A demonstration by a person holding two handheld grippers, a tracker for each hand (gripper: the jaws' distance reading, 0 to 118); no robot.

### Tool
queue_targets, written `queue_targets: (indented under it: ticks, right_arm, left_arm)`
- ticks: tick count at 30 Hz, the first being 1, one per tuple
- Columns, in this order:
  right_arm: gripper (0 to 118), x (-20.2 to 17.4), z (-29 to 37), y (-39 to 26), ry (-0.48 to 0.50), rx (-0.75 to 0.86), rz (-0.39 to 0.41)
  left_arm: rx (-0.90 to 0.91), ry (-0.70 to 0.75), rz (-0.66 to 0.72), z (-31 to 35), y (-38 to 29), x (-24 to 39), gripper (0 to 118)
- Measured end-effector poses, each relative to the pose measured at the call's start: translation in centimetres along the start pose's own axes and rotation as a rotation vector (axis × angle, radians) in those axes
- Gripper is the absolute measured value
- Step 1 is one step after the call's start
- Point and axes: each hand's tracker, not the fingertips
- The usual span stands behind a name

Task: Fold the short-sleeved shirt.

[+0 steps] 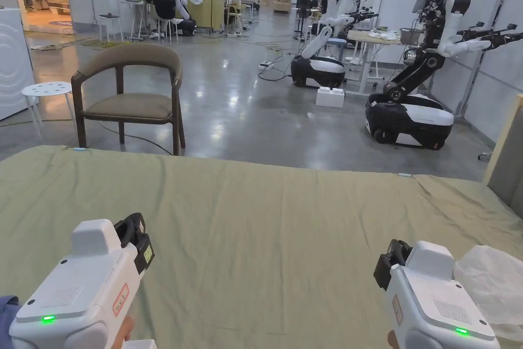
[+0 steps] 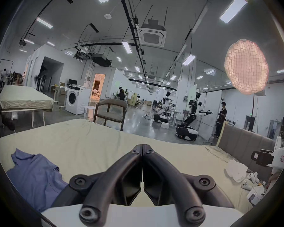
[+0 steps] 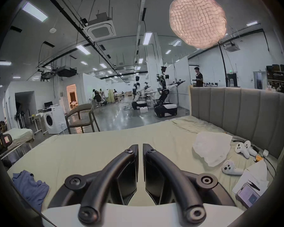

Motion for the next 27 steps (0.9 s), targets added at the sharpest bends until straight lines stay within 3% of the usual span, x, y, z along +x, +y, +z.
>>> queue_targets:
  ticks: [6, 12, 22, 24, 27]
  right_arm:
    - [4, -1.2, 0.4, 0.0, 0.017, 0.007, 0.089]
    - [4, -2.9, 0.5, -0.6, 0.058, 0.005, 0.158]
    - [4, -5.5, -0.3, -3.6, 0.126, -0.08, 0.199]
    - [4, -5.9, -0.4, -4.2, 0.133, -0.093, 0.203]
    - [4, -6.3, -0.5, -4.9, 0.137, -0.108, 0.205]
  left_arm:
    - [-0.069, -0.008, -0.064, 0.4, 0.7, -1.7, 0]
    - [-0.218, 0.079, -0.122, 1.8, 0.5, -6.6, 0]
    - [-0.684, 0.256, -0.123, 4.4, -2.8, -19.9, 0]
    - [-0.764, 0.265, -0.107, 4.4, -4.3, -22.4, 12]
    - [-0.871, 0.314, -0.129, 3.9, -6.6, -25.3, 62]
